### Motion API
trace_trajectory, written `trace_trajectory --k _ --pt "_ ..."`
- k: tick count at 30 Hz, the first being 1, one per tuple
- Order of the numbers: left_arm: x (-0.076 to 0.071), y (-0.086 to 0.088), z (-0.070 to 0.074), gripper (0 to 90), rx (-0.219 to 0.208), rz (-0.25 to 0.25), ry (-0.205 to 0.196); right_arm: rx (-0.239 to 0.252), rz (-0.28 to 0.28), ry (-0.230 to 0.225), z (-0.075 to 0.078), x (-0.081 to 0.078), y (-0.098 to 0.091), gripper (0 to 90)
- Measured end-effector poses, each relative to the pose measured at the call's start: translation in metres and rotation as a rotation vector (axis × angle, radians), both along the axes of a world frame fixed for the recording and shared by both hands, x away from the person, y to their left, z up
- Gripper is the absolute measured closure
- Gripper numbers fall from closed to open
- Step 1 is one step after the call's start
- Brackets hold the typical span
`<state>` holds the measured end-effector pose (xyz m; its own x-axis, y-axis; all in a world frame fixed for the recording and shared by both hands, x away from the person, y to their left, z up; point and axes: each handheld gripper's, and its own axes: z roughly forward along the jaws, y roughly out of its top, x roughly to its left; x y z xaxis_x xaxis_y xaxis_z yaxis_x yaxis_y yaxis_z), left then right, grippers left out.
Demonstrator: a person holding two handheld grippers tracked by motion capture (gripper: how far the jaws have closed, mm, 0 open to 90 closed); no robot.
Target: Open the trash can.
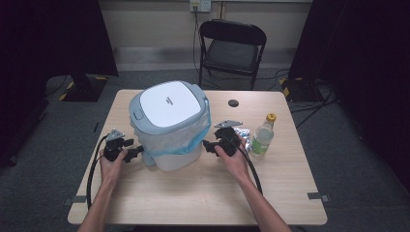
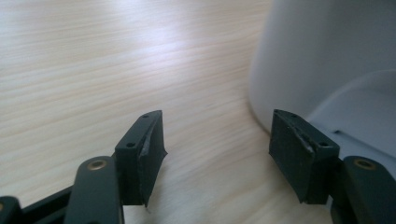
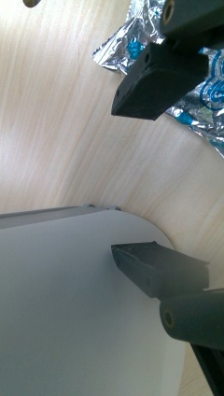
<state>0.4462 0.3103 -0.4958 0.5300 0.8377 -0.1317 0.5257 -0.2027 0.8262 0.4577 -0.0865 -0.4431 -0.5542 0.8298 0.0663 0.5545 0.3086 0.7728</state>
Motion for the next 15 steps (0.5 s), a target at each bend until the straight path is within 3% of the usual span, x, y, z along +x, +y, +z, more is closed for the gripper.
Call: trace_trajectory --k 4,5,6,10,12,15 --pt "-0.003 -0.005 0.006 51.0 0.022 -0.026 0.016 0.010 0.014 0.006 0.001 0.000 0.000 31.5" --pt "-0.003 -0.005 0.006 51.7 0.022 -0.026 0.016 0.010 0.014 0.006 0.001 0.000 0.000 31.5" --pt "-0.006 -0.008 0.005 52.0 0.013 -0.062 0.039 0.007 0.009 0.003 0.001 0.000 -0.001 32.8" --pt "-0.015 -0.011 0.005 54.2 0.024 -0.077 0.040 0.009 0.007 0.000 0.001 0.002 -0.003 34.5" --pt "-0.023 -0.017 0.010 54.0 0.070 -0.102 0.057 0.014 0.001 -0.005 0.000 0.003 -0.004 36.6" --pt "-0.029 -0.020 0.012 54.5 0.071 -0.125 0.066 0.026 -0.027 -0.010 -0.001 0.006 -0.003 41.8"
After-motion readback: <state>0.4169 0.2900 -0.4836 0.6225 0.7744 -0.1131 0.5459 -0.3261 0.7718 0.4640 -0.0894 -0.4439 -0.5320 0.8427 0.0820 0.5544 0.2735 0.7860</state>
